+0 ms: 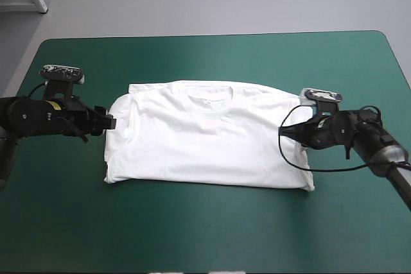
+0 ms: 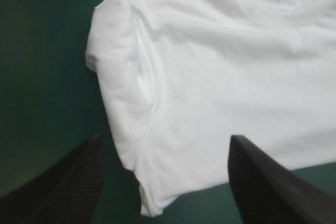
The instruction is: Fold the cloth
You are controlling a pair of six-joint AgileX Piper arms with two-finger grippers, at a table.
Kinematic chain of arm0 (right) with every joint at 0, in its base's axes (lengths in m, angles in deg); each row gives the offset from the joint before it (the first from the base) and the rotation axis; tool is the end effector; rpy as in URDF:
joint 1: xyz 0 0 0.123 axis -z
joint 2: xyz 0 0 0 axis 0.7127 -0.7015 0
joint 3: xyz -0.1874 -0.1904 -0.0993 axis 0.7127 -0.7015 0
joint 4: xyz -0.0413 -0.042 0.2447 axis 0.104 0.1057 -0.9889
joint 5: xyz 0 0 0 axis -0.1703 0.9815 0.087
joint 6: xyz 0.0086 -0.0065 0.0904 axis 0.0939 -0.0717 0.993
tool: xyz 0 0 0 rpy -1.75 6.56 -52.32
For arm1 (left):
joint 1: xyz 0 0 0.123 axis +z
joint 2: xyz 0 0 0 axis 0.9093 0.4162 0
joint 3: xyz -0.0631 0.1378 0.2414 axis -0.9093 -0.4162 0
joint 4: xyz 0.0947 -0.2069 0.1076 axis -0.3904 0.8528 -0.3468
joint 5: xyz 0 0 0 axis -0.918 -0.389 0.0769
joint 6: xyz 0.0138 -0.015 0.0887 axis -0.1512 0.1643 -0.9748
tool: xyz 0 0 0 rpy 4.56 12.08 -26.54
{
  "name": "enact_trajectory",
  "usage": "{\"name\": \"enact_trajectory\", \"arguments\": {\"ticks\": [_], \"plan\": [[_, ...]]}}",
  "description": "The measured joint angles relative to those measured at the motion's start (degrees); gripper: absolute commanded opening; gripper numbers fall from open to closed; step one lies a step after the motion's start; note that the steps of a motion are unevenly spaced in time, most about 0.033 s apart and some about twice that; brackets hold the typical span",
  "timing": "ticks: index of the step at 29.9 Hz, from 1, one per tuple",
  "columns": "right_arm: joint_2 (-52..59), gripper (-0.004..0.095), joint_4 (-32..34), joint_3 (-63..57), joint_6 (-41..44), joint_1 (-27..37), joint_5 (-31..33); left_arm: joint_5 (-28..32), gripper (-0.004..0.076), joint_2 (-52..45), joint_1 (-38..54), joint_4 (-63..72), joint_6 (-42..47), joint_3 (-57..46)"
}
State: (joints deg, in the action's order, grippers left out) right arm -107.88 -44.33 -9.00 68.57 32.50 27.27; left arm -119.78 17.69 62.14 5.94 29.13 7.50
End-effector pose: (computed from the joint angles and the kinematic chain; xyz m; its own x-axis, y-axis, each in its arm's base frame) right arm 0.2729 0.0713 0.2737 -0.8561 0.0310 -0.5160 -0.0833 0.9769 0.1969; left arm 0.2263 -0.0278 0.3941 -0.7619 0.1528 -0.6294 0.2431 0.9682 -0.0592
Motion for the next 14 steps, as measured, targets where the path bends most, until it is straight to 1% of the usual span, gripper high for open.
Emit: {"name": "enact_trajectory", "arguments": {"ticks": [5,9,11,12,14], "plan": [[-2.8,-0.0018,-0.7,1.4,-1.1,-6.7,-2.1,-0.1,0.0491,0.0,0.0,1.3,-0.7,0.0],[-6.6,-0.0016,-0.8,2.5,-2.6,-10.4,-2.1,-0.2,0.0491,0.0,0.0,1.3,-0.8,0.0],[-8.8,0.0001,-1.1,3.1,-3.4,-11.7,-1.9,-0.3,0.0491,0.0,0.0,1.3,-0.8,0.0],[-9.7,0.0031,-1.2,3.4,-3.7,-12.1,-1.9,-0.4,0.0491,0.0,0.0,1.3,-0.8,0.0],[-11.5,0.0138,-1.3,4.3,-4.1,-12.5,-1.1,-0.8,0.0491,0.0,0.0,1.3,-0.8,0.0]]}}
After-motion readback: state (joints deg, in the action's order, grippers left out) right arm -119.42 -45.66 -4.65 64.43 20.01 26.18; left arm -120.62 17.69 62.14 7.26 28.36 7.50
